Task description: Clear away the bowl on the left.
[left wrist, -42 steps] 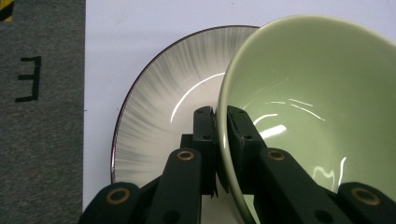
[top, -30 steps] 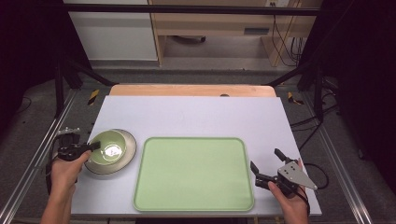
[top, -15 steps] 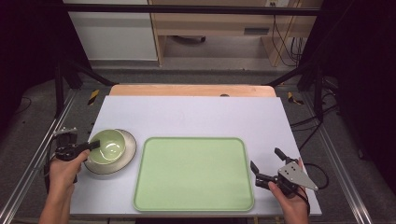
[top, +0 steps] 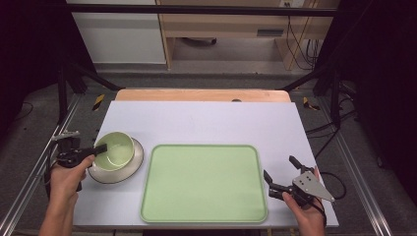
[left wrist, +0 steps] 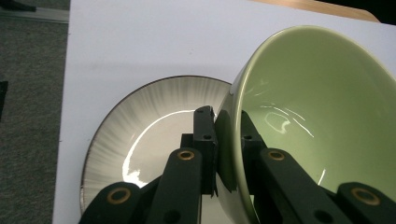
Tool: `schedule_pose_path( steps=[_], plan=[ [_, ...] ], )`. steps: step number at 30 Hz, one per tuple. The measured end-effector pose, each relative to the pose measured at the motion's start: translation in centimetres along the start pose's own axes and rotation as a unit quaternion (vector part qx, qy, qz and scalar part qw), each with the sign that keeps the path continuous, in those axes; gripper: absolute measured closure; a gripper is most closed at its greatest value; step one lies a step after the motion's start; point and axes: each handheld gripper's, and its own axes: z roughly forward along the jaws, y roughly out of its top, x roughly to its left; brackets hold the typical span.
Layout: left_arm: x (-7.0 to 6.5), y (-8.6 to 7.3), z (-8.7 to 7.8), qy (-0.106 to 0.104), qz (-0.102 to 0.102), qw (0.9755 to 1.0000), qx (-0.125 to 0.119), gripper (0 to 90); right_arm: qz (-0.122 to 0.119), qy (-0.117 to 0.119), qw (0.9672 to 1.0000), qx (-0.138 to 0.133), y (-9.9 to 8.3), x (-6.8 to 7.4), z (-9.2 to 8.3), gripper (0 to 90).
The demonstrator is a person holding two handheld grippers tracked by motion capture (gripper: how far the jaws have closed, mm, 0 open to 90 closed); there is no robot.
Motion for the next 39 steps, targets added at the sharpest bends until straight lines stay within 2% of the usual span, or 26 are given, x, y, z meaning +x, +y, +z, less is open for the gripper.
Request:
schedule_pose_path(
  steps=[14,23,39],
  plan=[
    [-3.2,0.5,0.8,-0.032,0.032,0.9990,0.002,82.9,-0.001,0.002,1.0000,0.001,0.0,0.1,0.1,4.3],
    [-4.9,0.3,1.8,-0.046,0.046,0.9978,0.015,82.9,-0.001,0.003,1.0000,0.001,0.0,0.1,0.1,4.3],
    [-8.3,0.2,3.0,-0.078,0.076,0.9937,0.029,82.9,-0.008,0.003,1.0000,-0.001,0.1,0.2,0.0,4.6]
  ],
)
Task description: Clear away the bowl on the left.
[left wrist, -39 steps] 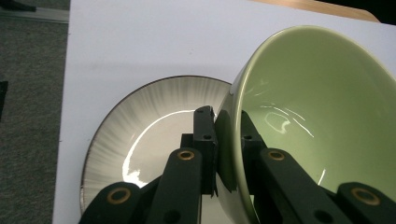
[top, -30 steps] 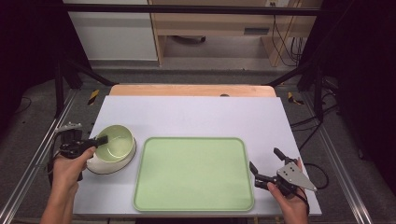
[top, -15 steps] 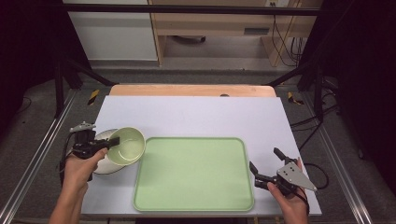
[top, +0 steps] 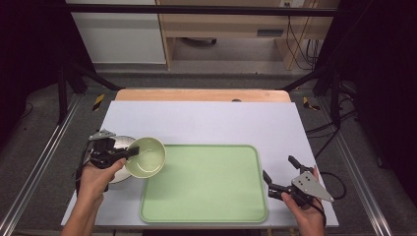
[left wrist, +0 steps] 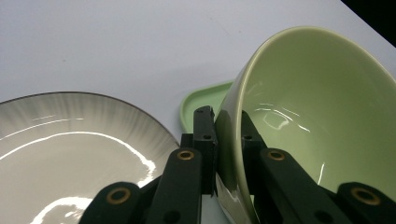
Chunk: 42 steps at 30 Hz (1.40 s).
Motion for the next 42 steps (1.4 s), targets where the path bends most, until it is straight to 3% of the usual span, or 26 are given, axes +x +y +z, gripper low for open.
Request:
schedule_pose_path(
  steps=[14,42],
  plan=[
    [-2.9,-0.2,2.6,-0.031,0.023,0.9989,0.025,82.9,-0.008,-0.004,0.9999,-0.007,0.0,-0.1,-0.1,4.4],
    [-6.5,-0.4,5.4,-0.068,0.045,0.9955,0.049,82.8,-0.009,-0.003,0.9999,-0.005,0.0,0.0,0.0,4.8]
  ],
)
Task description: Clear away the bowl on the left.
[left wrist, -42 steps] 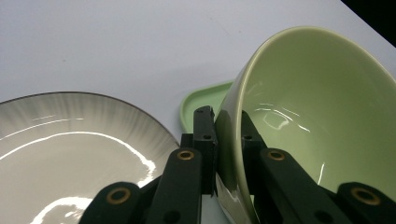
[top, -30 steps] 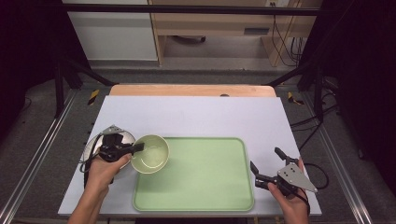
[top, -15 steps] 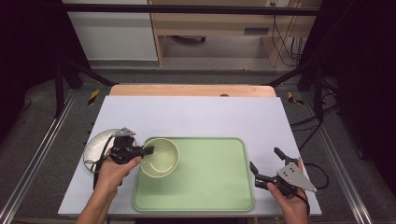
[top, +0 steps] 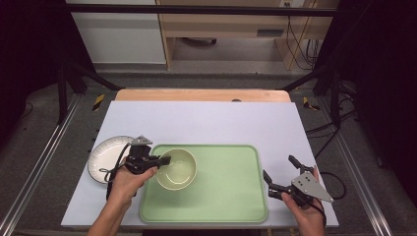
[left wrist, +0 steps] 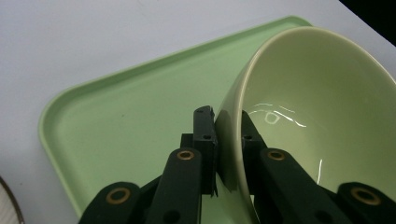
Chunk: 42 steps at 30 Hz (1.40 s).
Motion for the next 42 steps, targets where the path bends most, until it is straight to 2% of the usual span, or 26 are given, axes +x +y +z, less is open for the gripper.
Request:
schedule_pose_path(
  steps=[24,32,42],
  plan=[
    [-2.2,0.0,2.6,-0.024,0.016,0.9994,0.020,82.8,0.001,0.000,1.0000,0.001,0.0,-0.1,0.0,4.9],
    [-2.8,-0.1,3.3,-0.033,0.016,0.9989,0.028,82.8,0.002,0.000,1.0000,0.002,0.0,-0.1,0.0,4.9],
    [-3.3,-0.2,3.9,-0.041,0.026,0.9980,0.042,82.8,0.002,0.000,1.0000,0.003,0.0,-0.1,-0.1,4.9]
  ],
)
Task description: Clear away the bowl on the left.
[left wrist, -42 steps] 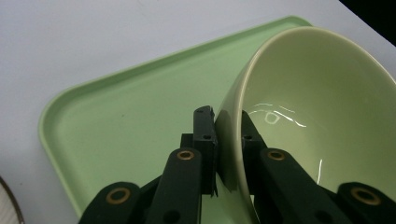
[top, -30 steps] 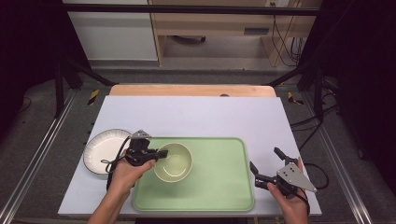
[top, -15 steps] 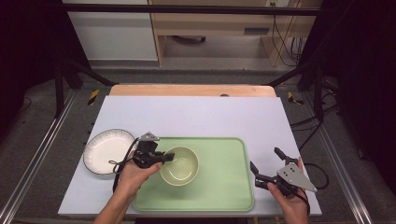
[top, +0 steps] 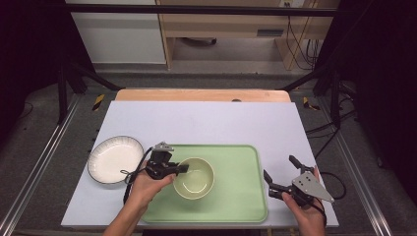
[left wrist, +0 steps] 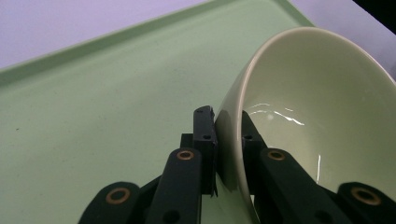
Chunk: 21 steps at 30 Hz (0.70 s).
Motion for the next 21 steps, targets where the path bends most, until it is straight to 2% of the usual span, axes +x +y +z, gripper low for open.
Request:
schedule_pose_path(
  steps=[21],
  plan=[
    [-0.15,-0.31,0.97,-0.013,-0.004,0.9998,0.015,82.7,0.002,0.000,1.0000,0.000,-0.02,-0.01,0.02,5.0]
  ],
)
